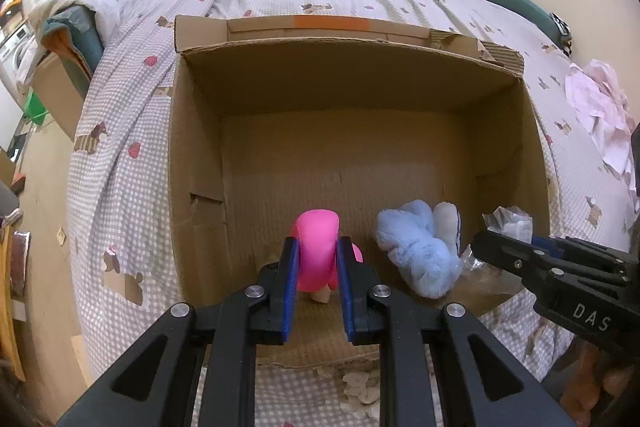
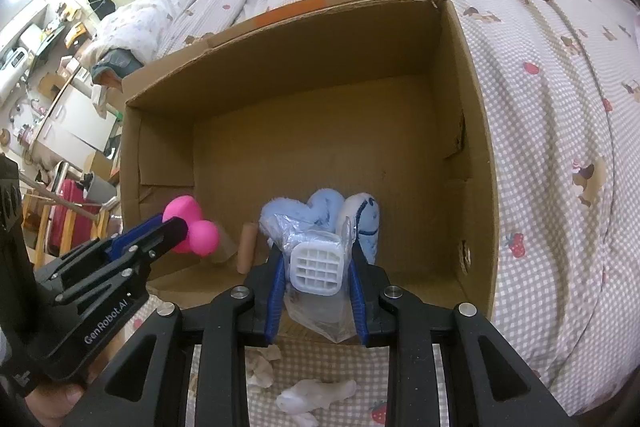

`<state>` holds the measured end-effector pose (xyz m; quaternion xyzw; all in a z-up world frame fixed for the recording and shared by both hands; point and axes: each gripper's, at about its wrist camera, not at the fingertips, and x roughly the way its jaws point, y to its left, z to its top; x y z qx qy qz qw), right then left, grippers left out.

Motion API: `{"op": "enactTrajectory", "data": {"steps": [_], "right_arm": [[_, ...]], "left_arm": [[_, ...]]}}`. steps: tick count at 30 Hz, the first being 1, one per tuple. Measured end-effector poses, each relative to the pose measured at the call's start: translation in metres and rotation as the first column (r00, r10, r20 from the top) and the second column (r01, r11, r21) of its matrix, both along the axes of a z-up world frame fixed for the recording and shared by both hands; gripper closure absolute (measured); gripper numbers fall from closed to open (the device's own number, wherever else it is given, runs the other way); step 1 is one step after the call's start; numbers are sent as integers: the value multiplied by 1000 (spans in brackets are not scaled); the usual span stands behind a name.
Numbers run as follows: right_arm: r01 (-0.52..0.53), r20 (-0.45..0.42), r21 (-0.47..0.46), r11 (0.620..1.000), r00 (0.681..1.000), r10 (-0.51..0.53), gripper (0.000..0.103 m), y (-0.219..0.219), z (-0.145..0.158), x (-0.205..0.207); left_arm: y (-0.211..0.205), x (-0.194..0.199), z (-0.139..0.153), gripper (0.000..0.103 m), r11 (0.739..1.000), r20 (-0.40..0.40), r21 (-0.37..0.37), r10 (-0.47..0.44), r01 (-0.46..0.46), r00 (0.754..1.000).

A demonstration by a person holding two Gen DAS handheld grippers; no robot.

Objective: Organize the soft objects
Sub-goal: 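Open both tools to drop the bag and heart into the box, then lower the right tool onto the white sock and close on it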

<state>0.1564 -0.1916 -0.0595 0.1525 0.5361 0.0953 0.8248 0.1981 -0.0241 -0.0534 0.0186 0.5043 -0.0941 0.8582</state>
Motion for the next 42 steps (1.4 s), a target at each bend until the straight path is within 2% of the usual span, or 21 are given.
{"op": "enactTrajectory", "data": {"steps": [5, 6, 7, 9, 10, 11, 13, 15, 20, 26, 31, 35, 42], "right_arm": [[10, 0, 14, 1000, 1000, -10, 70, -2, 0, 0], [13, -2, 15, 1000, 1000, -13, 65, -3, 0, 0], [19, -4, 18, 1000, 1000, -19, 49, -4, -1, 0], [37, 12, 28, 999, 999, -37, 32, -6, 2, 0], [51, 36, 29, 998, 998, -52, 31, -8, 6, -1], [55, 53, 27, 998, 997, -57, 29, -9, 9, -1], [60, 84, 23, 998, 995, -62, 13, -10, 15, -1], [74, 95, 23, 997, 993, -76, 5, -12, 18, -2], [97, 102, 30, 995, 990, -100, 5, -15, 21, -1], [115, 129, 41, 993, 985, -119, 0, -17, 26, -7], [125, 131, 54, 991, 983, -131, 0, -20, 29, -13], [120, 130, 54, 991, 984, -126, 0, -20, 31, -20], [91, 125, 29, 995, 988, -94, 0, -19, 37, -38]], "left_arm": [[-3, 1, -1, 86, 1000, -1, 0, -14, 14, 1000], [-5, 1, -1, 86, 1000, -3, -2, -25, 25, 1000], [-6, 1, -2, 84, 999, -7, -3, -32, 32, 999], [-9, 1, -2, 76, 999, -11, 0, -40, 40, 999], [-10, 0, -2, 66, 999, -7, 3, -41, 41, 999], [-10, 0, -1, 51, 999, 0, 11, -40, 40, 999], [-11, -1, 3, 36, 999, 26, 22, -34, 33, 999], [-10, -2, 7, 35, 1000, 41, 8, -30, 29, 999], [-3, -5, 15, 35, 1000, 65, 2, -5, 5, 998], [7, -15, 21, 34, 999, 75, -18, 30, -28, 997], [13, -26, 29, 34, 999, 99, -3, 39, -39, 994], [19, -38, 35, 34, 999, 114, 12, 47, -49, 992], [29, -66, 36, 34, 997, 97, 8, 82, -83, 992]]}}
